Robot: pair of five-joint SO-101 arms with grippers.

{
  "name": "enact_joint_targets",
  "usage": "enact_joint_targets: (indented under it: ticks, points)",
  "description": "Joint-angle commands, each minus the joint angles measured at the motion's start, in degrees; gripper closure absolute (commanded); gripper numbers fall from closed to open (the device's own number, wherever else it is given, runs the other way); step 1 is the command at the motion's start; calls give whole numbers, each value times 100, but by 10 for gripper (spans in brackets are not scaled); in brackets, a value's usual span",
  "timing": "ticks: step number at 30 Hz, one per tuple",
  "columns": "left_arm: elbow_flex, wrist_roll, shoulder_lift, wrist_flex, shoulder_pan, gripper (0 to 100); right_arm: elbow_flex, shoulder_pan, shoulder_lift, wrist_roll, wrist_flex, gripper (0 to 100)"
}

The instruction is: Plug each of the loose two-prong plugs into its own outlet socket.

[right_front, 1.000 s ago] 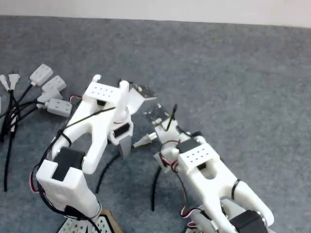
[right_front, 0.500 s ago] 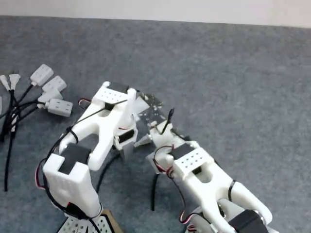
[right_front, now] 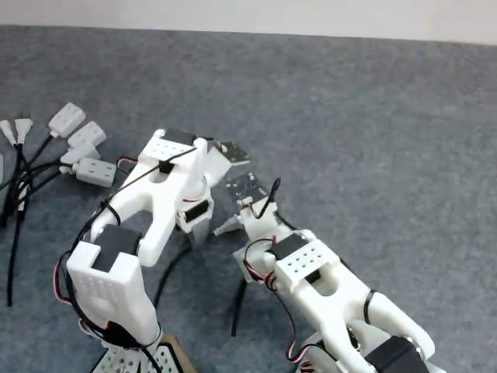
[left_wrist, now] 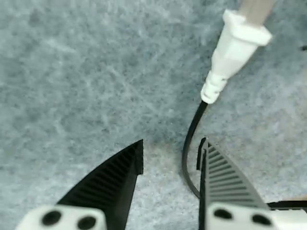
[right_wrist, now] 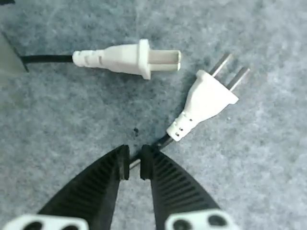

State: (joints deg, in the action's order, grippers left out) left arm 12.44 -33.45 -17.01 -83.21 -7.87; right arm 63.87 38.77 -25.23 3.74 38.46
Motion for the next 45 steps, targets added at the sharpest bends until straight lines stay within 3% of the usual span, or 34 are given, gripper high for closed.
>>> enact_joint_targets:
  ticks: [1,8,16,23,30,38,45]
  points:
    - [-119,-35,48,35,66,804,4,40,-163,114,13,943]
    - [409,-35,57,88,-127,806,286,40,-163,53,22,943]
    - [576,-123,40,404,-127,960,365,40,-163,-281,22,943]
    - [365,-352,-505,448,84,995,347,40,-171,-290,13,993]
    - [-1086,-352,-945,413,1209,995,4,48,-180,-290,-13,991]
    - [-3284,-360,-1042,-571,2677,995,-1200,251,-171,-255,4,991]
    - [-4866,-677,-1051,-1486,3415,995,-1437,505,-171,-255,-259,991]
